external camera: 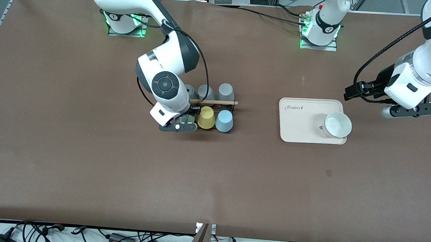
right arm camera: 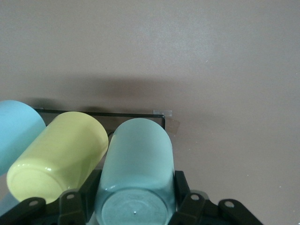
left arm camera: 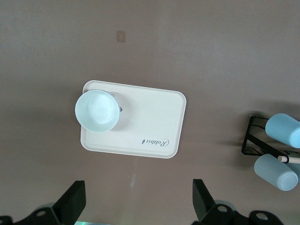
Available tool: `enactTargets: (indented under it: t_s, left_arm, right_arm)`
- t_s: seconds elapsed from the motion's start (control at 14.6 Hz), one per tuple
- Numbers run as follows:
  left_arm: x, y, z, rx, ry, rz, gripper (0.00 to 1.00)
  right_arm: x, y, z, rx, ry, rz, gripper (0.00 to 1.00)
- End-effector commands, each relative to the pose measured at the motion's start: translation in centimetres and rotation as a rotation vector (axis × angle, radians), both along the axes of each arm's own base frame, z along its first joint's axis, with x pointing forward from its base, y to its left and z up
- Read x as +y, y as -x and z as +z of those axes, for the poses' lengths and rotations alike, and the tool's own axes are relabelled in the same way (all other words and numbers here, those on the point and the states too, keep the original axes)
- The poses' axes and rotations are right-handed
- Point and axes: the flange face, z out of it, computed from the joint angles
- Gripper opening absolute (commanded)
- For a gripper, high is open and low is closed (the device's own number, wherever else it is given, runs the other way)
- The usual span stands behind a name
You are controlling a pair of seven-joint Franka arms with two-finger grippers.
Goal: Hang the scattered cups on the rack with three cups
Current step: 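Set the green cup beside the yellow cup and open the right gripper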
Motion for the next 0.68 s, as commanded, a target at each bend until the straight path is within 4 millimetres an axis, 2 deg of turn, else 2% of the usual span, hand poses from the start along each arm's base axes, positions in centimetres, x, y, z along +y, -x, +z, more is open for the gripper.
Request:
enactTargets:
  t_s: [0.0, 0.27, 0.34, 0.41, 0.48, 0.62]
  left_arm:
    - [0.4, 0.4, 0.4, 0.004, 0.000, -0.012, 1.00]
    - [0.4, 0.4, 0.4, 0.004, 0.000, -0.012, 1.00]
    - [0.3, 0.4, 0.4, 0.004, 0.000, -0.014, 1.00]
    - [0.4, 0.4, 0.4, 0.005, 0.001, -0.012, 1.00]
    - [0.4, 0.4, 0.4, 0.004, 0.002, -0.012, 1.00]
    - [0.3, 0.4, 0.4, 0.004, 0.000, -0.014, 1.00]
  right_arm:
    - [0.9, -0.4, -0.4, 0.004, -0.011, -0.017, 0.22]
    - [1.4, -0.3, -1.1, -0.002, -0.015, -0.011, 0.22]
    - [1.5, -0.3, -1.2, -0.003, -0.016, -0.011, 0.26]
    - [1.5, -0.3, -1.1, -0.006, -0.018, -0.012, 0.72]
    - [1.3, -0.4, -0.9, -0.008, -0.017, -0.016, 1.00]
    - [0.8, -1.3, 1.0, -0.026, -0.029, -0.027, 1.00]
